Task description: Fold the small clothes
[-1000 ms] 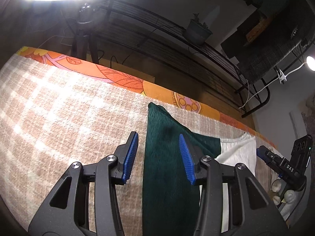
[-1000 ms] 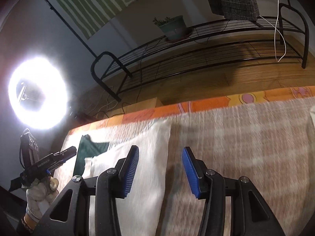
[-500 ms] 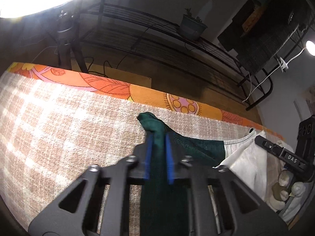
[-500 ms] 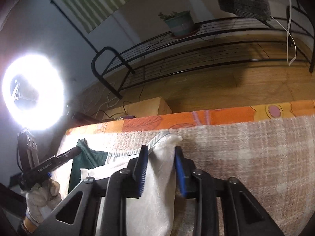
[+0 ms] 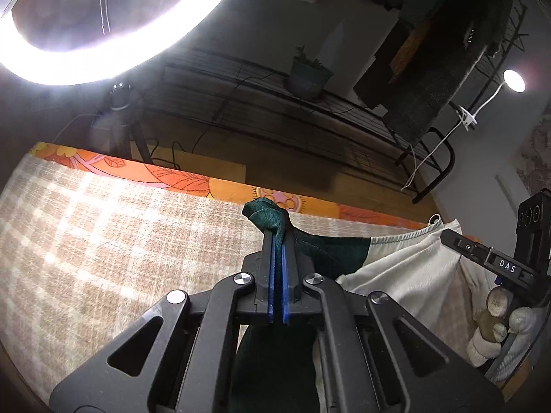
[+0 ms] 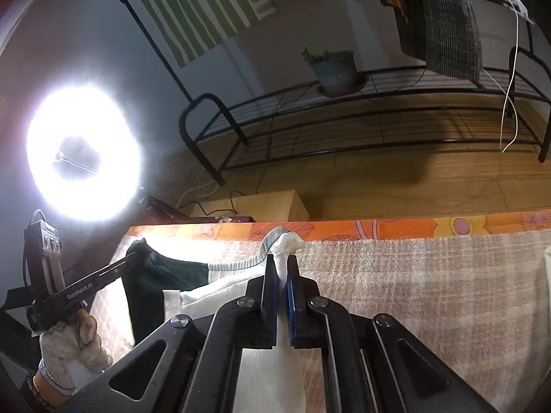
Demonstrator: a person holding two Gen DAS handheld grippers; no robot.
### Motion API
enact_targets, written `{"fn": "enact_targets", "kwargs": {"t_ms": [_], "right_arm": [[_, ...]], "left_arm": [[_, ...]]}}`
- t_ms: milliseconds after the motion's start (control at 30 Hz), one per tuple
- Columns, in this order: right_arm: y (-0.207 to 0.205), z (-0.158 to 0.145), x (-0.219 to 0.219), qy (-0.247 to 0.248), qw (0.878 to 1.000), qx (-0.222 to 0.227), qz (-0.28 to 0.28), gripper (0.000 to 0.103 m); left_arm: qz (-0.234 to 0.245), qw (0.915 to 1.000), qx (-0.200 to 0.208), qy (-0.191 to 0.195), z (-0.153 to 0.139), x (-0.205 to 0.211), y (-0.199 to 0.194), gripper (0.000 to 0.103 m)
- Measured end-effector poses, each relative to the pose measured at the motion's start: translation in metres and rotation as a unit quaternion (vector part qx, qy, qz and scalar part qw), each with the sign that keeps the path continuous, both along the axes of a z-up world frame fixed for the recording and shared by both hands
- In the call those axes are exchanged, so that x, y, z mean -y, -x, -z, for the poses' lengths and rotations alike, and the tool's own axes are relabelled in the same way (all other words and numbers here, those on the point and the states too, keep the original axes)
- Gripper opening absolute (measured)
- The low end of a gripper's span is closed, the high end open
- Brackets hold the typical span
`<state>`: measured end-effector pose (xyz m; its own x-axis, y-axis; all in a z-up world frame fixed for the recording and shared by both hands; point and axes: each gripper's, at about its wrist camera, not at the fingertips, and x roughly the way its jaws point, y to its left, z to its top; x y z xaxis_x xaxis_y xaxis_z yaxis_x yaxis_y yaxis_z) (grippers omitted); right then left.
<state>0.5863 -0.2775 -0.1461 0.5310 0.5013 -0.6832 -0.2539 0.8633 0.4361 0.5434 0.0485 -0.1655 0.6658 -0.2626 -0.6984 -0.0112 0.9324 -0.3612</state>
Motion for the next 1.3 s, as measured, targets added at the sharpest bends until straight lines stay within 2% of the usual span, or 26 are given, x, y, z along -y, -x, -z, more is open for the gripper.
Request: {"fn": "enact_targets", "kwargs": {"t_ms": [300, 600, 867, 1100, 1233, 1300], "right_arm": [[0.059, -0.053, 0.009, -0.003, 0.999, 0.03, -0.011, 0.001], [0.13, -0.078, 0.002, 0.017, 0.998, 0.039, -0.037, 0.001], [0.201, -0.079, 0.006, 0.021, 0.999, 0.034, -0.037, 0.001], [0.272, -0.058, 0.005, 0.035, 0.998, 0.021, -0.043, 0.001], [0.302, -0.045, 0.009, 0.045, 0.998, 0.017, -0.042, 0.001], [0.311, -0.041, 0.009, 0.053, 0.997, 0.019, -0.045, 0.001]], "left_arm": [[0.022, 0.9994, 0.019, -0.021, -0.03, 0.011, 0.062, 0.0], [0.03, 0.9992, 0.018, -0.022, -0.043, 0.01, 0.141, 0.0], [0.04, 0.9989, 0.013, -0.021, -0.047, 0.011, 0.214, 0.0], [0.038, 0.9983, -0.003, -0.044, -0.03, 0.015, 0.272, 0.0], [0.045, 0.9976, -0.01, -0.052, -0.02, 0.014, 0.299, 0.0], [0.051, 0.9963, -0.014, -0.068, -0.015, 0.017, 0.312, 0.0]]}}
